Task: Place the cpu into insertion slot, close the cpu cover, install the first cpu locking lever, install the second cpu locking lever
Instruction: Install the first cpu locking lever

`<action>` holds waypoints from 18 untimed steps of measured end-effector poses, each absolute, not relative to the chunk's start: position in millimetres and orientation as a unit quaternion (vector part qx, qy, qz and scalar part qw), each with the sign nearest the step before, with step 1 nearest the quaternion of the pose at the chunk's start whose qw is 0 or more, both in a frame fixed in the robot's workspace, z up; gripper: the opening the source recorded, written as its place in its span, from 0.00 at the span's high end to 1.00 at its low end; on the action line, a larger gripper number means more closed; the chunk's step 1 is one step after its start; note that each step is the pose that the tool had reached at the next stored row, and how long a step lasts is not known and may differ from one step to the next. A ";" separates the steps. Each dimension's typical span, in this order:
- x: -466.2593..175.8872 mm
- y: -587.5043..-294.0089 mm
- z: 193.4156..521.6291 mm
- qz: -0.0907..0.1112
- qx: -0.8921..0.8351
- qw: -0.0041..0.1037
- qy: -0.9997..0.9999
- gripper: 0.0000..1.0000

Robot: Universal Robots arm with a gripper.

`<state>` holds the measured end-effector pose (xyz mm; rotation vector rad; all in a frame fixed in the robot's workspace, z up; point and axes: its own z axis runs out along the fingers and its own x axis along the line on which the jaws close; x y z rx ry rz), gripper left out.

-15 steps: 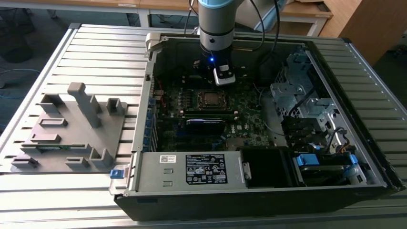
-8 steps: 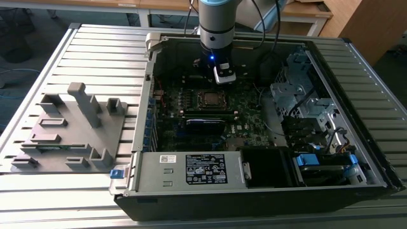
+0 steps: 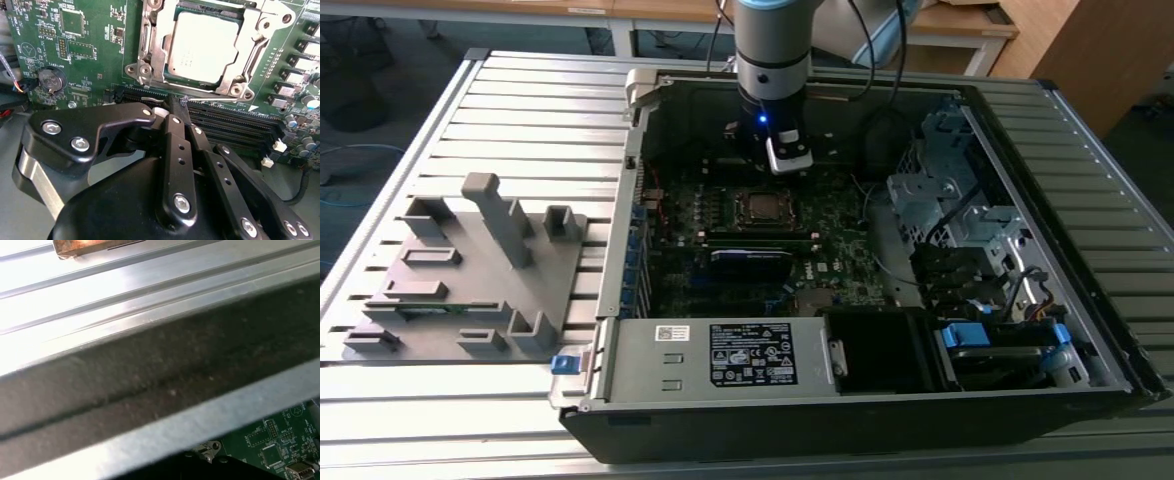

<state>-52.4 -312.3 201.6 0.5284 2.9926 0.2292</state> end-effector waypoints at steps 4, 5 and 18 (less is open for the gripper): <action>-52.7 -311.0 201.2 0.076 0.173 0.050 0.981 0.90; -52.7 -310.9 201.1 0.076 0.173 0.050 0.981 0.90; -52.6 -310.8 200.1 0.067 0.172 0.053 0.981 0.90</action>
